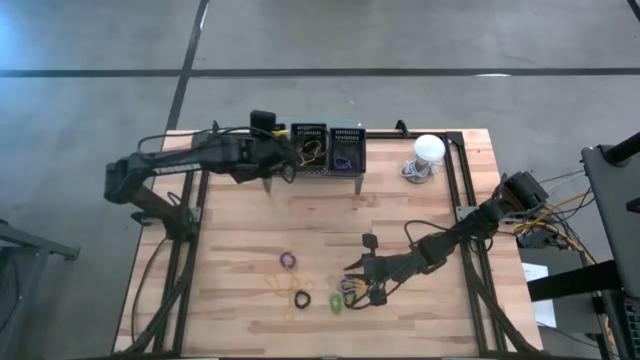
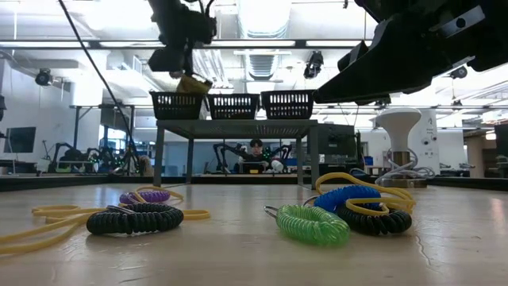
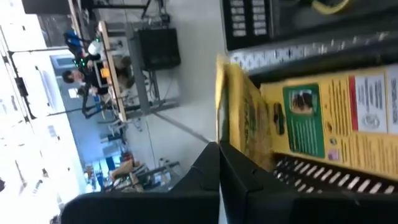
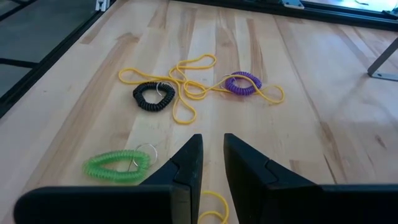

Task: Pick & Place Office Desk Supplies
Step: Put the yellow crayon box into the left black basket, then adjust the left black basket on the shelf

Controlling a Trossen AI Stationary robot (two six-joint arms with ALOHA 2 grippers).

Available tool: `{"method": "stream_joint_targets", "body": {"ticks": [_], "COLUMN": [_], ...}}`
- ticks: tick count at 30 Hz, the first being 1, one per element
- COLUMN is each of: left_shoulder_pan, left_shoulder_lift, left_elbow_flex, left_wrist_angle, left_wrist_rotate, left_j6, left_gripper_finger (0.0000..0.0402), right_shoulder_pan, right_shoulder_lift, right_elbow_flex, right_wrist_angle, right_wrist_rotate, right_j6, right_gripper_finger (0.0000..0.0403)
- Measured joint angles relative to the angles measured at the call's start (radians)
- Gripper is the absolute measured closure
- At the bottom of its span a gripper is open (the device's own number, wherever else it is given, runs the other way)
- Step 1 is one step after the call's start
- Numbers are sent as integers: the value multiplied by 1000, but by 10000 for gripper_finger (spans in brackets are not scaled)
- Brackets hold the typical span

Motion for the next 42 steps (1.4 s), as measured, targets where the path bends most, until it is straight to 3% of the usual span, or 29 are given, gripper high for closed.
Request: {"method": "stream_joint_targets", "body": {"ticks": [8, 20, 30, 35, 38, 42], "left_shoulder_pan": [-51, -52, -82, -155, -144, -25], "left_shoulder_lift": [-64, -172, -212, -219, -218, -217], "left_elbow_flex": [-14, -223, -185, -79, 14, 71], "left_wrist_angle": [50, 177, 177, 115, -60, -307], "left_wrist_rotate": [101, 118, 163, 58, 128, 266], "left_j6": [20, 50, 16, -191, -456, -793], "left_gripper_finger": [401, 396, 290, 267, 275, 305], "right_shoulder_pan": [0, 0, -6, -6, -6, -6], "right_shoulder_lift": [0, 0, 0, 0, 0, 0], "right_elbow_flex": [-1, -1, -1, -3, -5, -6], "right_wrist_angle": [4, 8, 15, 15, 15, 18], "right_wrist_rotate": [0, 0, 0, 0, 0, 0], "right_j6": [0, -3, -5, -4, -4, 5], "right_gripper_finger": [344, 343, 342, 344, 342, 343]}}
